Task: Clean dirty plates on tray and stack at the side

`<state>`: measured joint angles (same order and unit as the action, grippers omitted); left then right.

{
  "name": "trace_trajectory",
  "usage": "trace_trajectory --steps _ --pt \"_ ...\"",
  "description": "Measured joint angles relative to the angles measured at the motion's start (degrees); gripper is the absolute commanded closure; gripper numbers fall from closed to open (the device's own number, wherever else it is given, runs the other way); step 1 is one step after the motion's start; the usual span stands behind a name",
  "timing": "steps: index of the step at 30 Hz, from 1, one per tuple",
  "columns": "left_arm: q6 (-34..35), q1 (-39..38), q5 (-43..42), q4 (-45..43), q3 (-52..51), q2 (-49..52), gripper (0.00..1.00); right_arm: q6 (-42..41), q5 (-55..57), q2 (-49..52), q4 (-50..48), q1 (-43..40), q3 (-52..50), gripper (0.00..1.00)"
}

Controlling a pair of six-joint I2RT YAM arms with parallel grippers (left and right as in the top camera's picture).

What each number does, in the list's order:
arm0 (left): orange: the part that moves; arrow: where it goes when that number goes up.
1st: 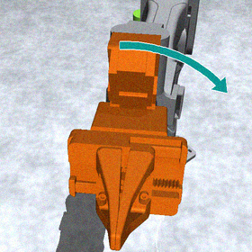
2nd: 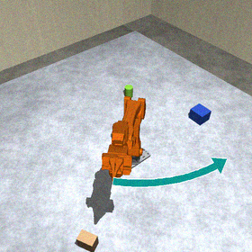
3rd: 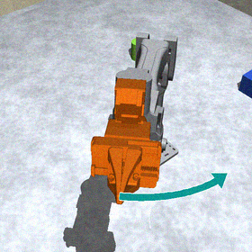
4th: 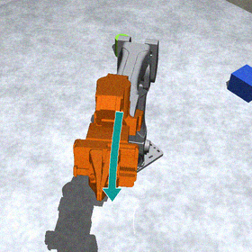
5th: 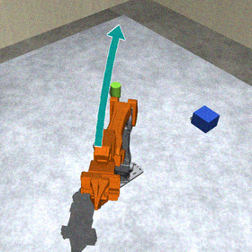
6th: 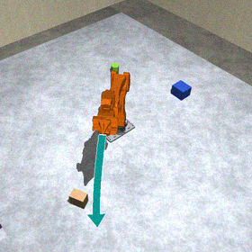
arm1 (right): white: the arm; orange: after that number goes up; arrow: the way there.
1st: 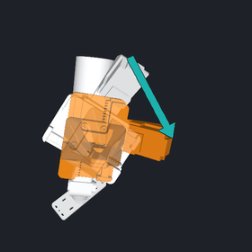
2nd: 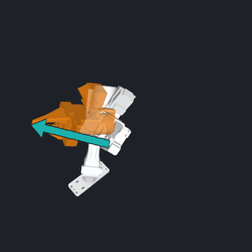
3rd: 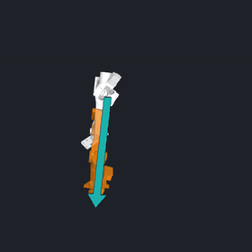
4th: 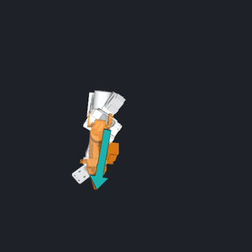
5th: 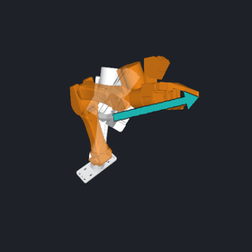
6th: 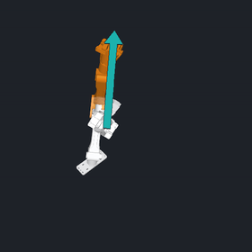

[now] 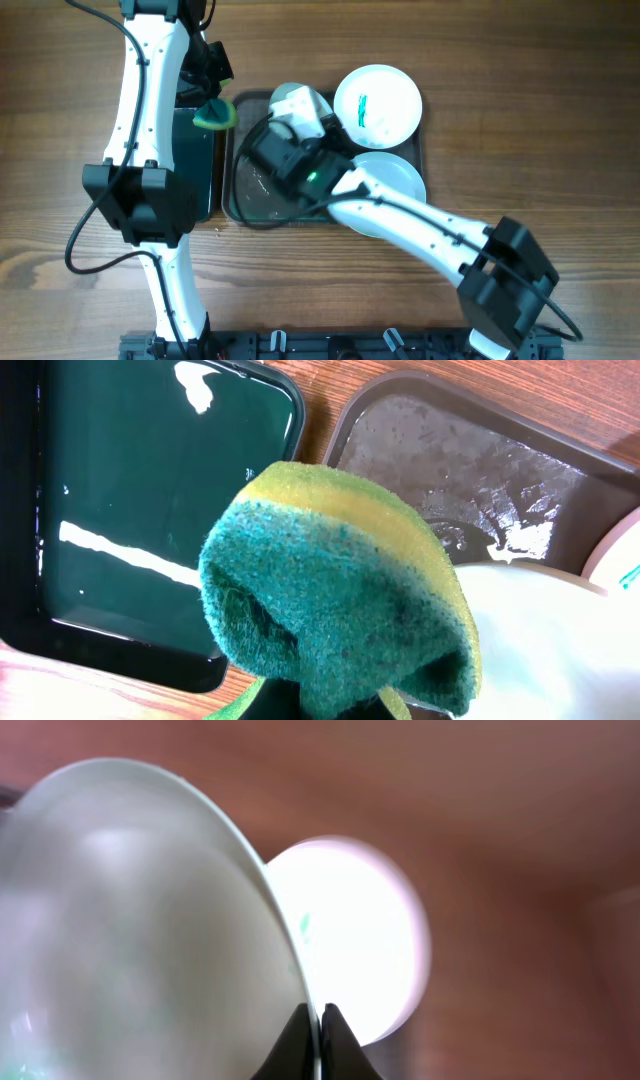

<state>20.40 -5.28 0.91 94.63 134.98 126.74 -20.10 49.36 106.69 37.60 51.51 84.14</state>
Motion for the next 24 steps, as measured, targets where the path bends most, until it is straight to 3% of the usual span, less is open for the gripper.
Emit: trace_trajectory --steps 5,9,12,13,14,20,24 --pt "0.0 0.0 0.0 -0.4 0.0 0.0 0.96 -13.6 -36.6 1.2 -3.3 -16.5 -4.1 0.95" --pt "0.0 0.0 -0.2 -1.0 0.0 0.0 0.96 -16.3 -47.5 7.2 -5.7 -17.2 -8.0 0.95" --pt "0.0 0.0 -0.2 -1.0 0.0 0.0 0.96 -16.7 -52.6 8.4 -6.0 -17.1 -8.3 0.68" --pt "0.0 0.0 -0.2 -1.0 0.0 0.0 0.96 -15.8 -54.6 8.4 -6.6 -17.1 -8.3 0.56" --pt "0.0 0.0 -0.3 -1.0 0.0 0.0 0.96 -14.6 -55.5 8.4 -7.1 -17.1 -8.3 0.55" --pt "0.0 0.0 -0.4 -1.0 0.0 0.0 0.96 4.3 -64.3 9.3 -8.2 -22.9 -5.6 0.55" --pt "0.0 0.0 -0.4 -1.0 0.0 0.0 0.96 13.1 -66.9 12.6 -7.2 -23.5 -1.7 0.61"
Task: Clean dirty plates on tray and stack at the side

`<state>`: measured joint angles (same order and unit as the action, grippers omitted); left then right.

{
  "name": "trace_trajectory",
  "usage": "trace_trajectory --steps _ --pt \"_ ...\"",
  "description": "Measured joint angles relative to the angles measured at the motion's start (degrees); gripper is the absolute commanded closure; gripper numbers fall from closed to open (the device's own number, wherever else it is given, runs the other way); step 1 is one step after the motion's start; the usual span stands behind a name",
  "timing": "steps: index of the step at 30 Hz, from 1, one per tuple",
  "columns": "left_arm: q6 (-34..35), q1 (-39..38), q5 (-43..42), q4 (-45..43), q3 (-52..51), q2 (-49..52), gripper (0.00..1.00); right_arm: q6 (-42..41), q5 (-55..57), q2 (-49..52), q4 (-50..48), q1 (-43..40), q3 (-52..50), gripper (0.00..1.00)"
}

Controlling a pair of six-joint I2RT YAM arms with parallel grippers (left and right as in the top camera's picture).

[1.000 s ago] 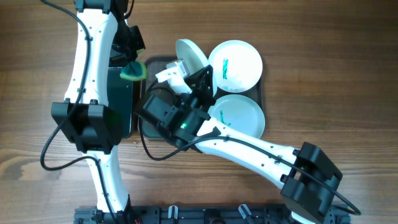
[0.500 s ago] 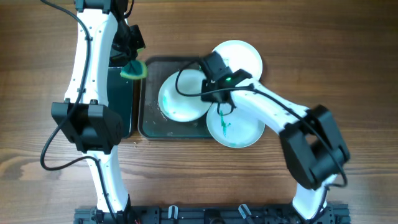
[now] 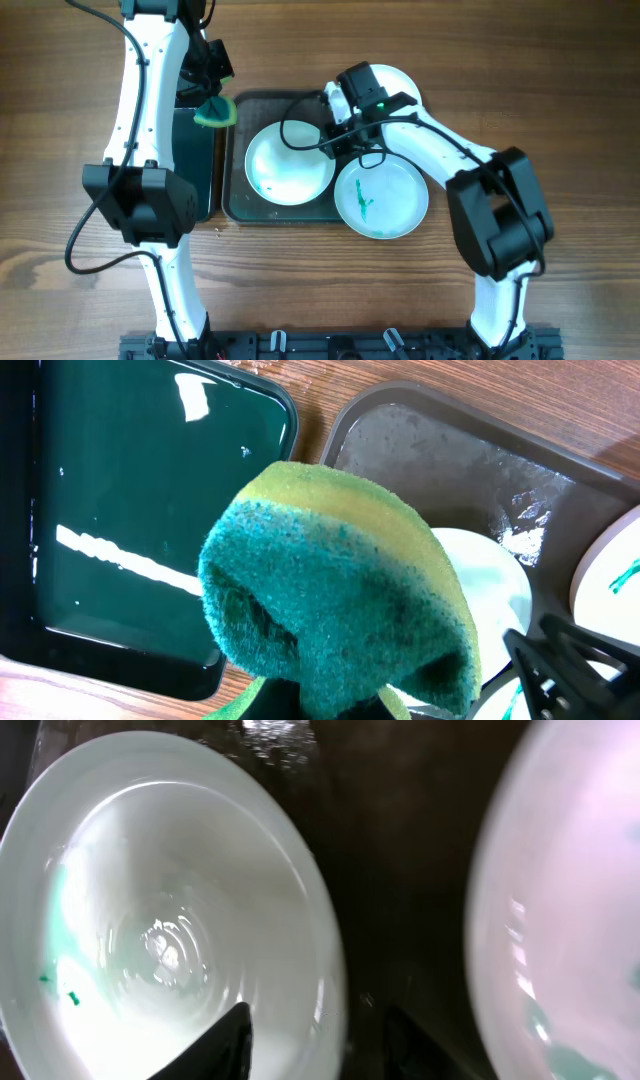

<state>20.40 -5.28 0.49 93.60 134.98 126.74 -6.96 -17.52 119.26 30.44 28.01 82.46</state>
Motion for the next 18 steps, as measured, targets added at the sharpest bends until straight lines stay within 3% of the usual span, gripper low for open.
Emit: trace_trajectory --steps 2,4,5,8,12,14,18 --pt "0.0 0.0 0.0 0.0 0.0 0.0 0.96 2.0 -0.5 2.7 -1.5 0.4 0.5 0.69" --pt "0.0 0.0 0.0 0.0 0.0 0.0 0.96 2.2 0.1 3.1 -4.0 0.4 0.6 0.92" --pt "0.0 0.0 0.0 -0.1 0.0 0.0 0.96 1.3 0.7 3.3 -4.6 0.4 0.6 0.96" --pt "0.0 0.0 0.0 -0.2 0.0 0.0 0.96 -4.1 1.5 3.5 -4.0 0.4 0.6 0.96" --pt "0.0 -0.3 -0.2 -0.2 -0.2 0.0 0.96 -19.7 4.2 3.5 2.6 1.0 2.1 0.96" --pt "0.0 -1.2 -0.3 -0.6 -2.0 0.0 0.96 -28.8 6.4 3.4 3.8 2.3 2.5 0.96" --pt "1.1 -3.6 -0.5 -6.3 -10.2 -0.1 0.96 -36.8 9.6 3.4 4.3 5.8 2.8 0.96"
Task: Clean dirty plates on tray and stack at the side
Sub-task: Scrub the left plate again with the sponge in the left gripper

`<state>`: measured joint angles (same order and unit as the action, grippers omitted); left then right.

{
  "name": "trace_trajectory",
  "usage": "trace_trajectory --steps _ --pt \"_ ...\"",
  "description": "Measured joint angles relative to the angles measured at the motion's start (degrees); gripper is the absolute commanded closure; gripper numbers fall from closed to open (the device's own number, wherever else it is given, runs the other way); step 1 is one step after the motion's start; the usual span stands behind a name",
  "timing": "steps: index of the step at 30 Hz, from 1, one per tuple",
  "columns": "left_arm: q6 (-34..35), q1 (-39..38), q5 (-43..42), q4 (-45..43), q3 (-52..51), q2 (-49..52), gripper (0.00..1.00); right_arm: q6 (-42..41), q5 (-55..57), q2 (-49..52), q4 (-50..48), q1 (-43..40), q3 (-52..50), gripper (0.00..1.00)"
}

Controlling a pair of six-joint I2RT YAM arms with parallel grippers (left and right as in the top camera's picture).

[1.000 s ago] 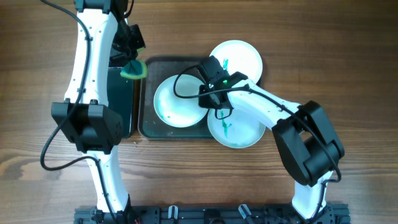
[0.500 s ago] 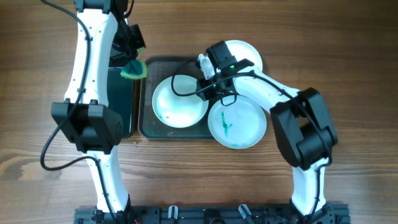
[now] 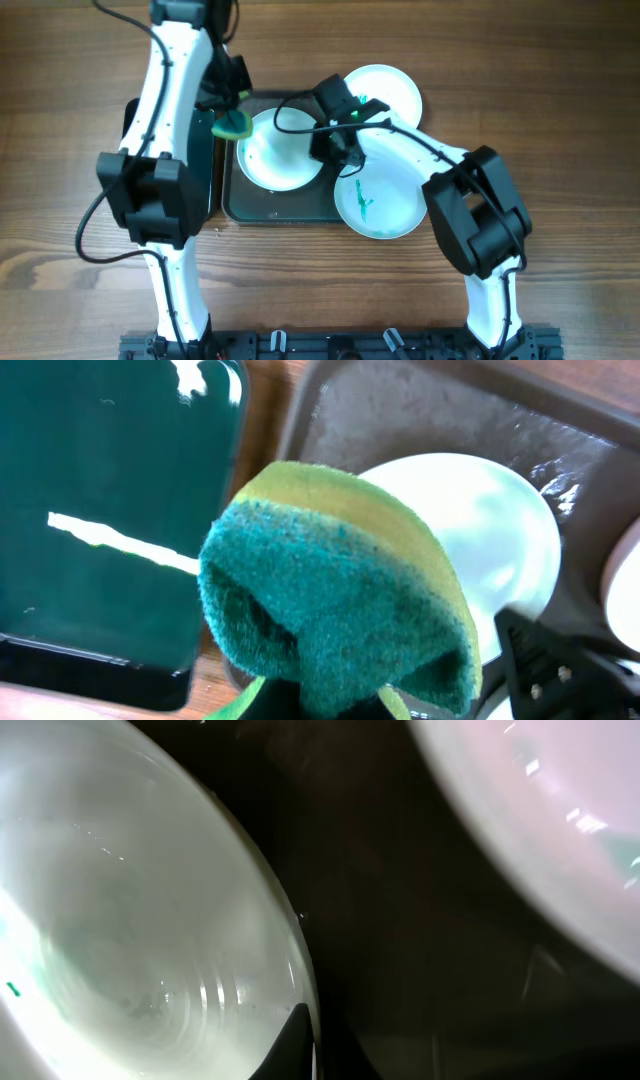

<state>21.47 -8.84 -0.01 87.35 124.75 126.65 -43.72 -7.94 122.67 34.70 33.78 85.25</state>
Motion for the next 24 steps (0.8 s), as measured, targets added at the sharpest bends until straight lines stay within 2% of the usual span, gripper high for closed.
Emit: trace_trajectory --steps 9,13,17,19,22,24 --pt "-0.5 -3.3 -2.1 -21.5 -24.0 -0.1 0.96 -0.8 2.0 -0.1 0.0 1.2 0.1 0.96" --pt "-6.2 -3.2 -3.2 -31.0 -31.0 -1.1 0.96 0.3 2.0 -0.1 0.0 1.2 0.1 0.96" --pt "-12.4 -2.9 -5.4 -34.5 -32.8 -2.1 0.96 0.3 2.1 -0.1 0.0 1.2 0.1 0.96" --pt "-19.8 -2.1 -12.6 -36.4 -33.1 -2.1 0.96 0.3 2.3 -0.1 0.0 1.2 0.1 0.96" --pt "-24.9 -2.4 -18.6 -37.9 -33.4 -2.0 0.96 0.3 2.4 -0.1 0.0 1.2 0.1 0.96" --pt "-25.6 -2.4 -19.5 -38.5 -33.4 -1.9 0.96 0.3 2.4 -0.1 0.0 1.2 0.1 0.96"
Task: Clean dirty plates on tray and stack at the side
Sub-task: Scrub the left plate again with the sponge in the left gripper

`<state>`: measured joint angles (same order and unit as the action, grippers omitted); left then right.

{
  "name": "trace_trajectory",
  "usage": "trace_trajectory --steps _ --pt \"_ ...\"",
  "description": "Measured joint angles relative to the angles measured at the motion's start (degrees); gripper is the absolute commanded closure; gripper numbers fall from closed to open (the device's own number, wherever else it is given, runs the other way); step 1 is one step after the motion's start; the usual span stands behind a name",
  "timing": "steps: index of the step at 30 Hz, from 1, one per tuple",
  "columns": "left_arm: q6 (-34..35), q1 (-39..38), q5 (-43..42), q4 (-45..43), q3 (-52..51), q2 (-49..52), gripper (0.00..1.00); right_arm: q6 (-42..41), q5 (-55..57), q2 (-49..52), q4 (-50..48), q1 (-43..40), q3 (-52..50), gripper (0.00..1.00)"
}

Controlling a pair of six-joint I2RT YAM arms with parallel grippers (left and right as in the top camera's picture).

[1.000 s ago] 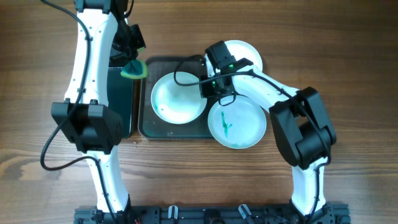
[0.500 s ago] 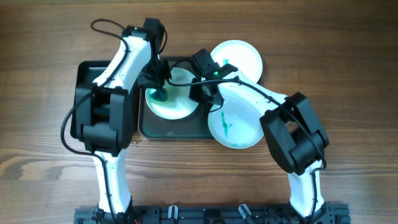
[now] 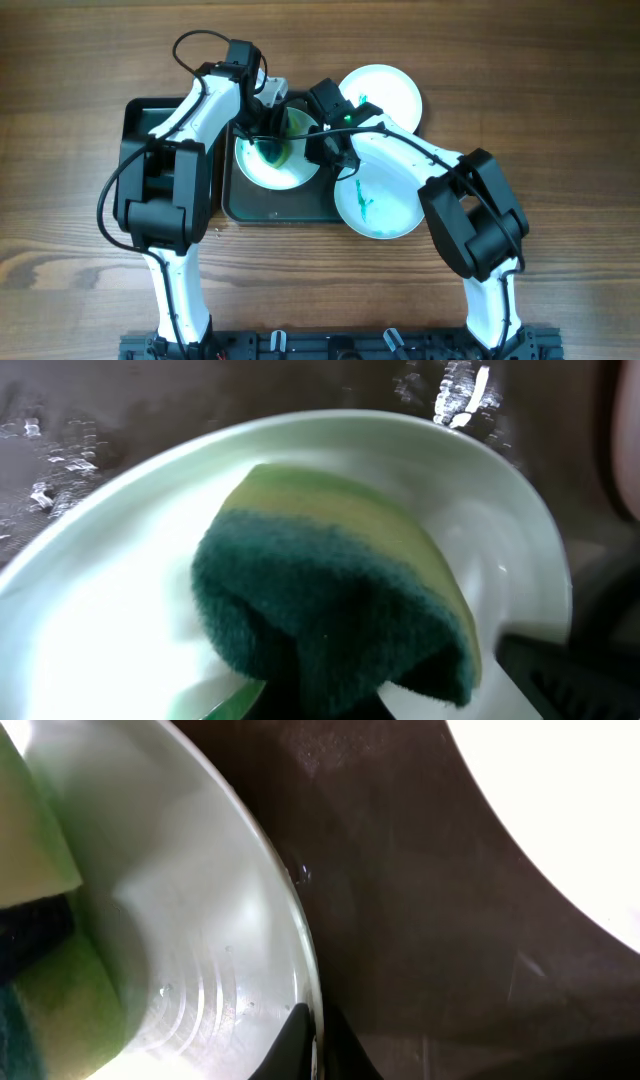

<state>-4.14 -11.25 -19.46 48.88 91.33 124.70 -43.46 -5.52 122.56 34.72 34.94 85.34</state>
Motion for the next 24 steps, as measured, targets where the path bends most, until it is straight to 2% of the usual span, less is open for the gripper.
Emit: trace_trajectory --steps 6,8,11,13,16,20,24 --pt "17.9 -0.3 18.5 3.3 0.7 -0.3 0.96 0.2 0.0 0.0 -0.9 0.2 0.0 0.96" --pt "20.4 -0.3 21.2 4.9 0.7 -0.5 0.96 0.2 0.0 0.0 -0.9 0.2 0.0 0.96" --pt "16.3 -0.1 16.7 5.8 0.7 -0.5 0.96 0.2 0.0 0.0 -0.9 0.2 0.0 0.96" --pt "7.4 0.7 8.2 9.6 0.7 -0.5 0.96 0.2 0.0 0.0 -0.9 0.2 0.0 0.96" --pt "-0.4 0.7 3.6 10.8 0.6 -0.5 0.96 0.2 0.0 0.0 -0.9 0.2 0.0 0.96" --pt "-2.1 0.7 7.3 3.3 0.3 -0.5 0.96 0.2 0.0 0.0 -0.9 0.2 -0.1 0.96" --pt "-0.9 0.3 16.3 -3.2 0.3 -0.5 0.96 0.2 0.0 0.0 -1.7 0.2 -0.3 0.96"
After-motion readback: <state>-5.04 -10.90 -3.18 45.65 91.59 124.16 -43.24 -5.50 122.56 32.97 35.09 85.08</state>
